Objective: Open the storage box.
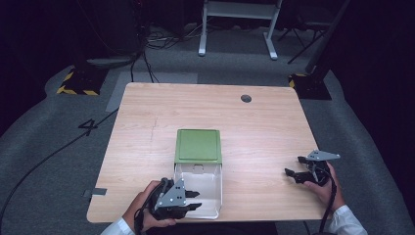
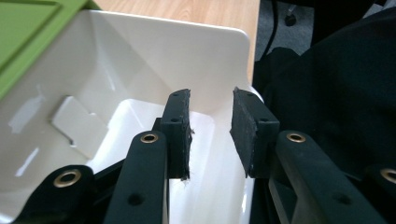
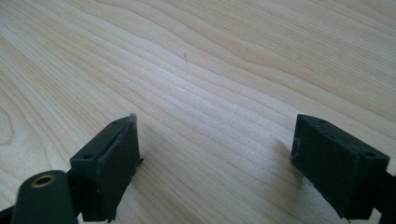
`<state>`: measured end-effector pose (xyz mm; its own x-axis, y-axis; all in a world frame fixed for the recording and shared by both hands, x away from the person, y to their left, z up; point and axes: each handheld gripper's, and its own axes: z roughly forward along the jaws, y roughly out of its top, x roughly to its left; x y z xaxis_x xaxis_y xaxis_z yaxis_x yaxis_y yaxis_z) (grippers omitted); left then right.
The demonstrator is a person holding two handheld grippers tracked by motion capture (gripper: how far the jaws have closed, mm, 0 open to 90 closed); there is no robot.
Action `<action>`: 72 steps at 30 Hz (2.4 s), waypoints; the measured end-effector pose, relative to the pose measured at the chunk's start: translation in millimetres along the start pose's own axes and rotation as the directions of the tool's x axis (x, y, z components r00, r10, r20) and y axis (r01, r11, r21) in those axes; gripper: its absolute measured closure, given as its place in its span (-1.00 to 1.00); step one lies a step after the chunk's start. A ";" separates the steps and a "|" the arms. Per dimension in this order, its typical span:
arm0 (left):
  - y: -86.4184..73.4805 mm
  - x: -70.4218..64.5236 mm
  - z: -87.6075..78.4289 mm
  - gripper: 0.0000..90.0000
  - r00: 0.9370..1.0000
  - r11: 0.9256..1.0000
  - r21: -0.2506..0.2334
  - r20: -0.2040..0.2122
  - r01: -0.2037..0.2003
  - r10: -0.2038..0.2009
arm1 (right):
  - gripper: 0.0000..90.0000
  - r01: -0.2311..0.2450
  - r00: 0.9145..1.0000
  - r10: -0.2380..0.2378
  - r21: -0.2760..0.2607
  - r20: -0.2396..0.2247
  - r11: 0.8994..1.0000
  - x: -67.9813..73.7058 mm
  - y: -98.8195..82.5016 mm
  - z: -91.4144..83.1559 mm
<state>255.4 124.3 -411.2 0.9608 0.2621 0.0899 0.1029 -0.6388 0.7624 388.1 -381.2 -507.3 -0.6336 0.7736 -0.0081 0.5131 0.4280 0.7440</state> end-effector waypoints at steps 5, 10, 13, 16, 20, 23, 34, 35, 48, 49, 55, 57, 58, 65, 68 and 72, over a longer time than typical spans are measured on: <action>-2.5 5.0 -6.5 0.48 0.999 1.000 -0.001 -0.040 0.007 -0.007 | -0.66 0.000 1.000 0.000 0.000 0.000 1.000 -0.1 0.0 0.0; -7.8 10.6 -18.0 0.45 0.995 1.000 -0.004 -0.103 0.013 -0.014 | -0.66 -0.001 1.000 0.001 0.000 0.000 1.000 -0.1 0.0 0.0; -10.7 14.5 -24.2 0.41 0.989 1.000 -0.006 -0.143 0.023 -0.024 | -0.66 -0.001 1.000 0.001 0.000 0.000 1.000 -0.1 0.0 0.0; -15.0 18.6 -30.7 0.36 0.982 0.999 -0.002 -0.185 0.032 -0.032 | -0.66 0.000 1.000 0.000 0.000 0.000 1.000 -0.1 0.0 0.0; -21.4 23.9 -39.0 0.30 0.972 0.999 0.001 -0.232 0.047 -0.046 | -0.66 -0.001 1.000 0.001 0.000 0.000 1.000 -0.1 0.0 0.0; -27.4 28.2 -46.5 0.26 0.963 0.997 -0.015 -0.261 0.072 -0.074 | -0.66 -0.001 1.000 0.001 0.000 0.000 1.000 -0.1 0.0 0.0; -50.5 41.5 -64.2 0.06 0.924 0.988 -0.040 -0.350 0.152 -0.156 | -0.66 -0.001 1.000 0.001 0.000 0.000 1.000 -0.1 0.0 0.0; -50.5 41.5 -64.2 0.03 0.924 0.988 -0.040 -0.350 0.152 -0.156 | -0.66 -0.001 1.000 0.001 0.000 0.000 1.000 -0.1 0.0 0.0; -99.2 71.6 -64.2 -0.39 0.862 0.952 0.010 -0.427 0.306 -0.273 | -0.66 -0.001 1.000 0.001 0.000 0.000 1.000 0.0 0.0 0.0; -104.8 74.1 -64.3 -0.42 0.857 0.946 0.012 -0.428 0.323 -0.287 | -0.66 0.000 1.000 0.000 0.000 0.000 1.000 -0.1 0.0 0.0; -126.6 80.9 -59.9 -0.51 0.829 0.926 0.047 -0.463 0.375 -0.313 | -0.66 -0.001 1.000 0.001 0.000 0.000 1.000 -0.1 0.0 0.0; -133.2 82.6 -58.3 -0.54 0.826 0.921 0.052 -0.464 0.386 -0.321 | -0.66 0.000 1.000 0.000 0.000 0.001 1.000 -0.1 0.0 0.0; -135.9 83.3 -57.7 -0.55 0.826 0.919 0.060 -0.465 0.389 -0.319 | -0.66 -0.001 1.000 0.001 0.000 0.000 1.000 -0.1 0.0 0.0; -154.2 87.1 -57.0 -0.60 0.806 0.901 0.040 -0.465 0.432 -0.366 | -0.66 0.000 1.000 0.000 0.000 0.000 1.000 0.0 0.0 0.0; -162.7 89.6 -56.8 -0.61 0.792 0.887 0.018 -0.460 0.461 -0.402 | -0.66 0.000 1.000 0.000 0.000 0.000 1.000 -0.1 0.0 0.0; -167.2 90.5 -56.0 -0.60 0.773 0.874 0.006 -0.470 0.486 -0.427 | -0.66 0.000 1.000 0.000 0.000 0.000 1.000 -0.1 0.0 0.0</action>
<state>310.7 295.3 -494.6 0.5778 0.8149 0.0452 0.5583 -0.4351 0.7064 388.1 -381.2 -507.3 -0.6334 0.7738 -0.0082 0.5131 0.4279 0.7441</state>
